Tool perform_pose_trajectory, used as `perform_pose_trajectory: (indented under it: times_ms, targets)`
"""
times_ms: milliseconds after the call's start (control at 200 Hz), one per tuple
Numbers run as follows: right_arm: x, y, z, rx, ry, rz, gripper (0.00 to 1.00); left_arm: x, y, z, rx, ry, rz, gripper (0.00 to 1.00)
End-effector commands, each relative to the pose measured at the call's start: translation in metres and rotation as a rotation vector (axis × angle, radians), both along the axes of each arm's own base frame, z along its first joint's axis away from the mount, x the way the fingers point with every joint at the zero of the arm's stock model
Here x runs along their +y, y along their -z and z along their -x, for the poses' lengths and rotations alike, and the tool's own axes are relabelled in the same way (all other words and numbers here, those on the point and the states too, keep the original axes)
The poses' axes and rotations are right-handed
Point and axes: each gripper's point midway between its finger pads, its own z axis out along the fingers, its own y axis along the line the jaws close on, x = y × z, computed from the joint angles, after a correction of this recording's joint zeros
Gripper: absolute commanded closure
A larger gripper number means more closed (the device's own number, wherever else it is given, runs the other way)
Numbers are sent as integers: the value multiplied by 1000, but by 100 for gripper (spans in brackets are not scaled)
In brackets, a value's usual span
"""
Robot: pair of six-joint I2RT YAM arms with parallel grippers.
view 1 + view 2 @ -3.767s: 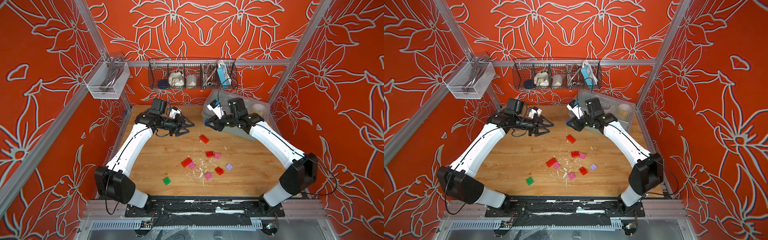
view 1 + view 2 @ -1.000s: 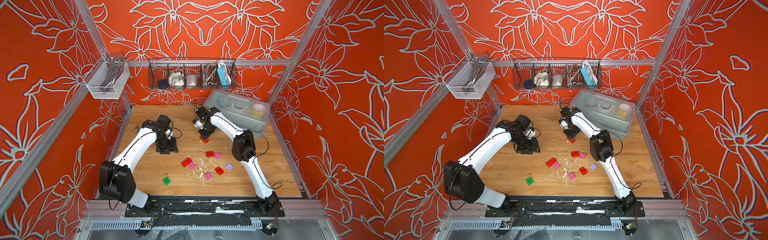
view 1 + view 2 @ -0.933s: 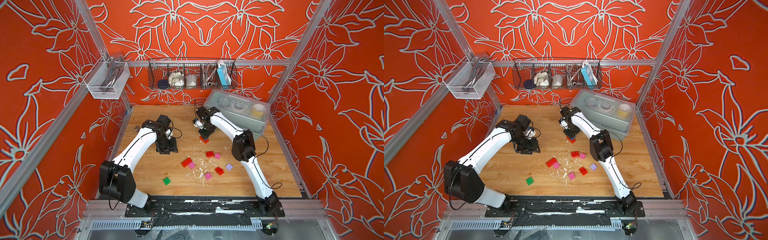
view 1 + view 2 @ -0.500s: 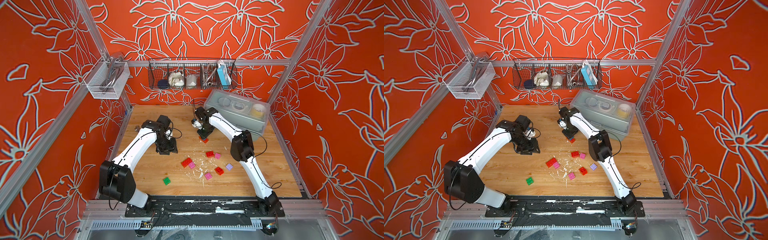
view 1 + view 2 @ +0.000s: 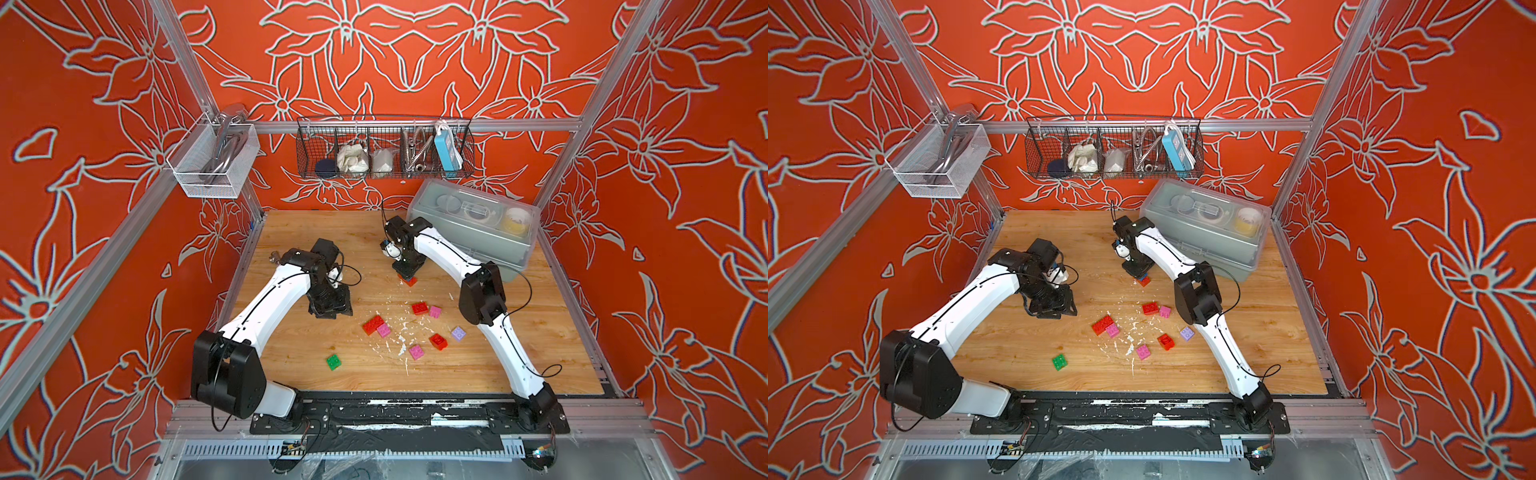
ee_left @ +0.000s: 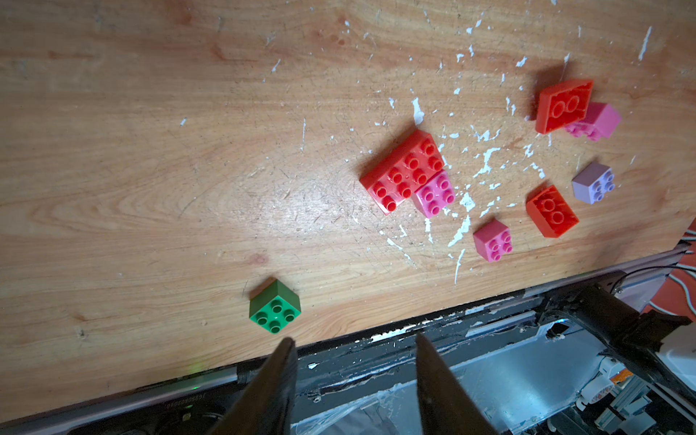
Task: Assemble the number 1 with lego
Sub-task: Assemble the lego brick with the lego brick.
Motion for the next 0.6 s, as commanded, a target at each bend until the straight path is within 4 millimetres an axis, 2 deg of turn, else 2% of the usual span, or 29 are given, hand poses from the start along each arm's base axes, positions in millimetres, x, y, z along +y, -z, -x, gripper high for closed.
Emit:
perform_pose_trajectory:
  times_ms: [0,305,596]
  targets:
    - [-2,40,41,164,-47,83,78,-1,-2,4,-8,13,8,50]
    - [15,53,29,152,-10,31,77,-4,3,3,14,19,15,50]
    - [9,72,36,198,-17,69,77,-10,11,-10,16,18,34,50]
